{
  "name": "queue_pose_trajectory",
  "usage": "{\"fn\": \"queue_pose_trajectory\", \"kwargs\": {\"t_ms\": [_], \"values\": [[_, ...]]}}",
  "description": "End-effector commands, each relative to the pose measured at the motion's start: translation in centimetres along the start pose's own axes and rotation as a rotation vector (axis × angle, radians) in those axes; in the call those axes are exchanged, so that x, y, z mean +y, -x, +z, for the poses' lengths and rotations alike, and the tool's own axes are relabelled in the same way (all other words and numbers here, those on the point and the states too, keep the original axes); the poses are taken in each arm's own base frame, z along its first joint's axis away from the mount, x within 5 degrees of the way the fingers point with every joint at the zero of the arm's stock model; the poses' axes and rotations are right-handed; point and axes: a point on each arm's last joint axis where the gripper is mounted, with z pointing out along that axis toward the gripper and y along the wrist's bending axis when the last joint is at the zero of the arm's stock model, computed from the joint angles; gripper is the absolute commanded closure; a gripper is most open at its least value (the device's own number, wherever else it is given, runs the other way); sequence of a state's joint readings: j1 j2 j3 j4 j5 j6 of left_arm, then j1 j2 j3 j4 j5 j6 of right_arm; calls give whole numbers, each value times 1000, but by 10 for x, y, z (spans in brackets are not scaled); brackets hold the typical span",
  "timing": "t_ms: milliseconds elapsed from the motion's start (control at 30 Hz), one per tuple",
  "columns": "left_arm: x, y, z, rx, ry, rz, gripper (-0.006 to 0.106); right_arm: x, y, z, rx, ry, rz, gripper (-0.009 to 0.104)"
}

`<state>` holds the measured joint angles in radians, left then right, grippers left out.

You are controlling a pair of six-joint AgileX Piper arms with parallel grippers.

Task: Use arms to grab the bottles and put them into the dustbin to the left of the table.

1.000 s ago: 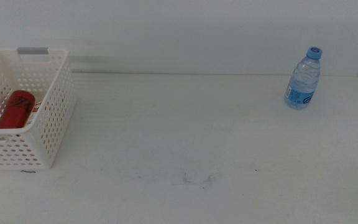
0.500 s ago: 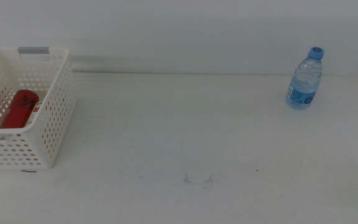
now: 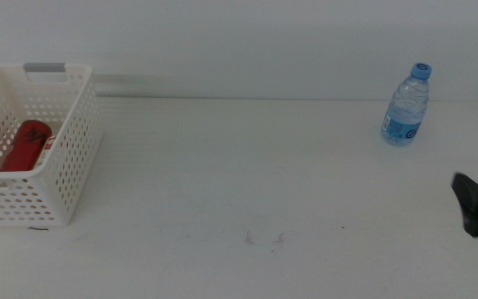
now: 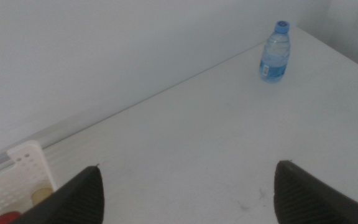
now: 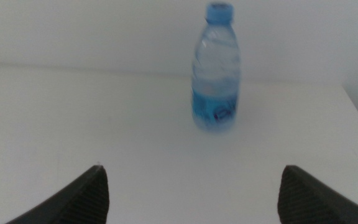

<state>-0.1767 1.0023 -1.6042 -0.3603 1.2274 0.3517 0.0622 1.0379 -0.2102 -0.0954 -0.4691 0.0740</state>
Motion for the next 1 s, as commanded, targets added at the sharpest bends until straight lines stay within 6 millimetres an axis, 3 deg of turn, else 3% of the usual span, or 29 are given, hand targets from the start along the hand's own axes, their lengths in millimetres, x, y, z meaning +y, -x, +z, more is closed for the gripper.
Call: {"fn": "queue_pose_trajectory", "kwargs": {"t_ms": [0,233,467,967], "values": [[1,0,0,-2,10,4,7,0,3,16,-105,15,-5,5],[1,0,0,-2,10,4,7,-5,-4,59,-226,-19,26,5],[1,0,0,-2,10,4,7,-12,-8,131,-104,-66,-1,5],[1,2,0,-26,19,4,7,-26,-25,267,-58,-152,-51,5]]}}
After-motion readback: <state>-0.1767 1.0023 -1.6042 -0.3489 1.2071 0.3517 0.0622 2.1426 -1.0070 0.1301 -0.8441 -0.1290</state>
